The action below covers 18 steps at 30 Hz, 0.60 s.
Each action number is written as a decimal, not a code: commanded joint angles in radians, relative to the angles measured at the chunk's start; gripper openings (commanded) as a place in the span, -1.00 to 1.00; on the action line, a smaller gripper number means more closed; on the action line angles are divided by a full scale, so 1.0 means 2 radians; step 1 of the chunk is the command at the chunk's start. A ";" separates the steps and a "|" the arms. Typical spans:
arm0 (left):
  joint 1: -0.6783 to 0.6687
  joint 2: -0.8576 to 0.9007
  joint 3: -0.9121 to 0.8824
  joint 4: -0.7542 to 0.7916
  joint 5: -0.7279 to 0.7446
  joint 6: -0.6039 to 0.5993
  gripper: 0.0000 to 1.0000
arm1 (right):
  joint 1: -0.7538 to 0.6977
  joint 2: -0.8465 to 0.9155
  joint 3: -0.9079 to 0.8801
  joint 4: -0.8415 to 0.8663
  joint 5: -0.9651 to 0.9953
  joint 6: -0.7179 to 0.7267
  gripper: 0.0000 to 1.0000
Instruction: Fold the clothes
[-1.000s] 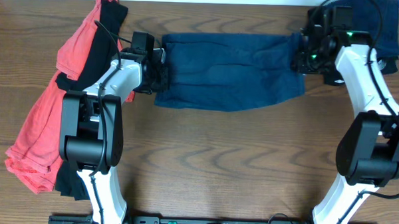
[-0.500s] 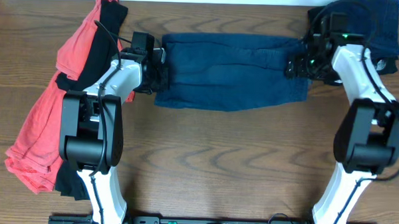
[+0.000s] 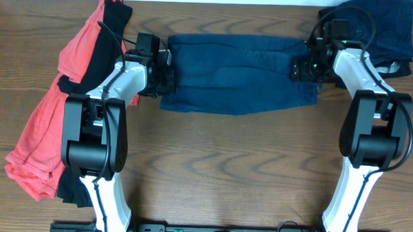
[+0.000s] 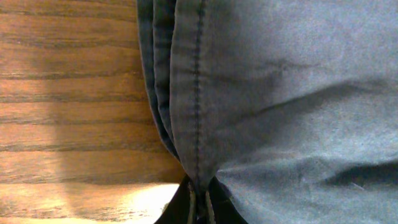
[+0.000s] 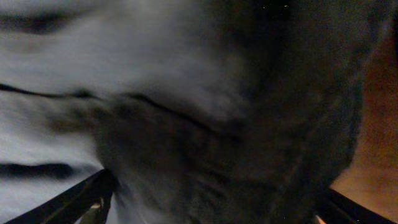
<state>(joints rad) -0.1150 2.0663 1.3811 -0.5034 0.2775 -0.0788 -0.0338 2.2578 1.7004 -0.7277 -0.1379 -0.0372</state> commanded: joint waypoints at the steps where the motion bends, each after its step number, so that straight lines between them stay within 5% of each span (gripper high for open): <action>1: 0.000 -0.013 -0.005 0.000 -0.005 -0.005 -0.88 | 0.010 0.041 0.000 0.002 -0.009 0.000 0.62; 7: 0.000 -0.013 -0.005 0.000 -0.005 -0.005 -0.88 | 0.021 0.053 0.000 0.001 -0.040 0.011 0.32; 16: 0.000 -0.013 -0.005 0.000 -0.005 -0.005 -0.88 | 0.027 0.053 0.000 0.009 -0.132 0.017 -0.97; 18: 0.000 -0.013 -0.005 0.000 -0.005 -0.004 -0.88 | 0.024 0.053 0.000 0.011 -0.132 0.021 -0.97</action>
<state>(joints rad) -0.1131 2.0663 1.3808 -0.5034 0.2695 -0.0792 -0.0090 2.2982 1.7271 -0.6949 -0.3222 -0.0135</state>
